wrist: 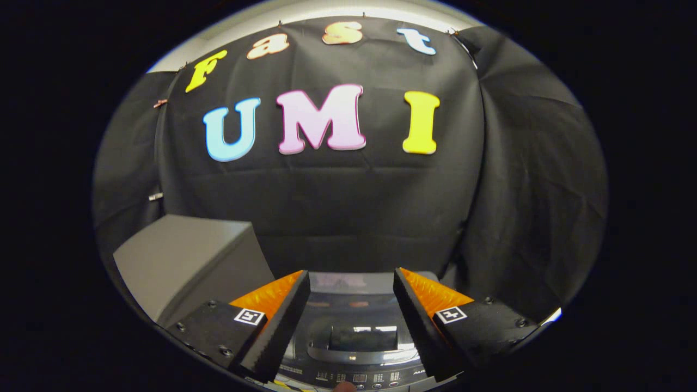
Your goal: Put the clothes into the washing machine and then close the washing machine lid.
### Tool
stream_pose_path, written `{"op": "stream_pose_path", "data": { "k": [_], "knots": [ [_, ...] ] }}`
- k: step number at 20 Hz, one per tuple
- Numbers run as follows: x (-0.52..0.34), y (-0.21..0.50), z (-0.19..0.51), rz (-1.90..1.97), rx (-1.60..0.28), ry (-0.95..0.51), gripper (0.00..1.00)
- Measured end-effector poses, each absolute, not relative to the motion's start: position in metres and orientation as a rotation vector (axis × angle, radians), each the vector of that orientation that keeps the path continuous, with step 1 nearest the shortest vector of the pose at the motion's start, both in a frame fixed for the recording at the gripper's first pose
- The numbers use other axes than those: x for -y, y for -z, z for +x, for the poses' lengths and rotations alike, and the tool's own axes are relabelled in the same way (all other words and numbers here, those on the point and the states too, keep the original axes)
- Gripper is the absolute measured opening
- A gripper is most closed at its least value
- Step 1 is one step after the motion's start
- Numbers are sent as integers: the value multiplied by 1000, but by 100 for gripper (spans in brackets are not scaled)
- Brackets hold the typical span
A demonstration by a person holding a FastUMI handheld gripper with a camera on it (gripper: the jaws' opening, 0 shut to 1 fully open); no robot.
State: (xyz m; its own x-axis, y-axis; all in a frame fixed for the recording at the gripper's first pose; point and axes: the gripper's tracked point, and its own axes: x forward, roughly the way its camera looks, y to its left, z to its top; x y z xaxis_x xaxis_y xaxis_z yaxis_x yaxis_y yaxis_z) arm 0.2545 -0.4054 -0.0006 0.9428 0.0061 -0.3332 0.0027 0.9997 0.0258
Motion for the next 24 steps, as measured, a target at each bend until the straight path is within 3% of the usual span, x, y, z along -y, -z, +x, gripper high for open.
{"op": "stream_pose_path", "data": {
  "k": [15,24],
  "knots": [
    [399,-160,235,44,26,-32,98],
    [402,-160,235,27,23,-11,99]
  ]
}}
